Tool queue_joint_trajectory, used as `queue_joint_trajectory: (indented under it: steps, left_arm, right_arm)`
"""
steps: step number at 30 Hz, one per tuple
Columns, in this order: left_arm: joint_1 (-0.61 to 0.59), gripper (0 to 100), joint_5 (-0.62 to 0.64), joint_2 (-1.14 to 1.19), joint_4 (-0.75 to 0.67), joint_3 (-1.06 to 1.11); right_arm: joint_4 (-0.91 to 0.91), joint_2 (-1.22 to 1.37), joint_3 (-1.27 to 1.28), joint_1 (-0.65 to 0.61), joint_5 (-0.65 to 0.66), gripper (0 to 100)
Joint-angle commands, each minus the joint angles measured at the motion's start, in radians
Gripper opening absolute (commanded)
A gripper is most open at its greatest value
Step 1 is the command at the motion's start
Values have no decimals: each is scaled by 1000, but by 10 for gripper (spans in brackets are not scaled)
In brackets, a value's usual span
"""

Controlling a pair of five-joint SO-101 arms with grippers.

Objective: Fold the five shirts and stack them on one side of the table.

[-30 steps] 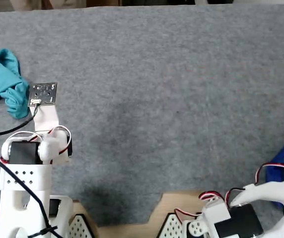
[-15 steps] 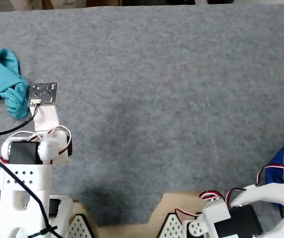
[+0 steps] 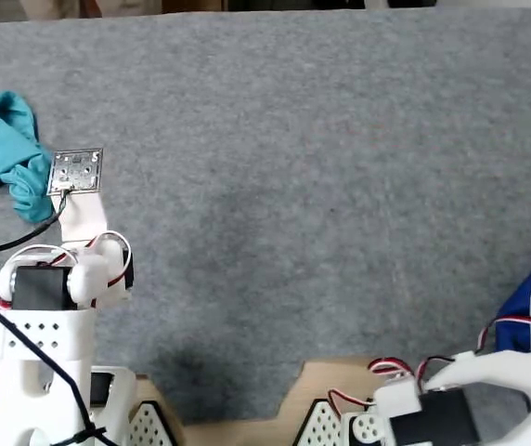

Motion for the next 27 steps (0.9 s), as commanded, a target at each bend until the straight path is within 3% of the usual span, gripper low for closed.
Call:
queue_joint_trajectory:
  steps: [1, 4, 8, 11, 14, 17, 19, 27]
  left_arm:
    - [-9, 18, -5, -13, -2, -52]
    - [-9, 18, -5, -13, -3, -60]
    - [-9, 18, -5, -4, -21, -92]
    - [-15, 18, 8, -2, -80, -100]
    - [-46, 18, 147, -2, -164, -123]
    - [-68, 18, 149, 5, -290, -91]
    - [-66, 18, 110, 31, -385, -43]
    - [-66, 18, 40, 378, -723, 91]
  right_arm:
    - [75, -140, -70, -67, -18, 342]
    - [114, -234, -71, -202, -44, 221]
    - [112, -288, -65, -524, -43, 7]
    - [43, -243, -24, -812, -43, 26]
    - [-216, -97, 62, -1000, -38, 5]
    - [-410, 87, 28, -1101, 32, 6]
    - [-433, 220, -42, -1147, 83, 6]
    - [-198, 809, -490, -1162, 115, 6]
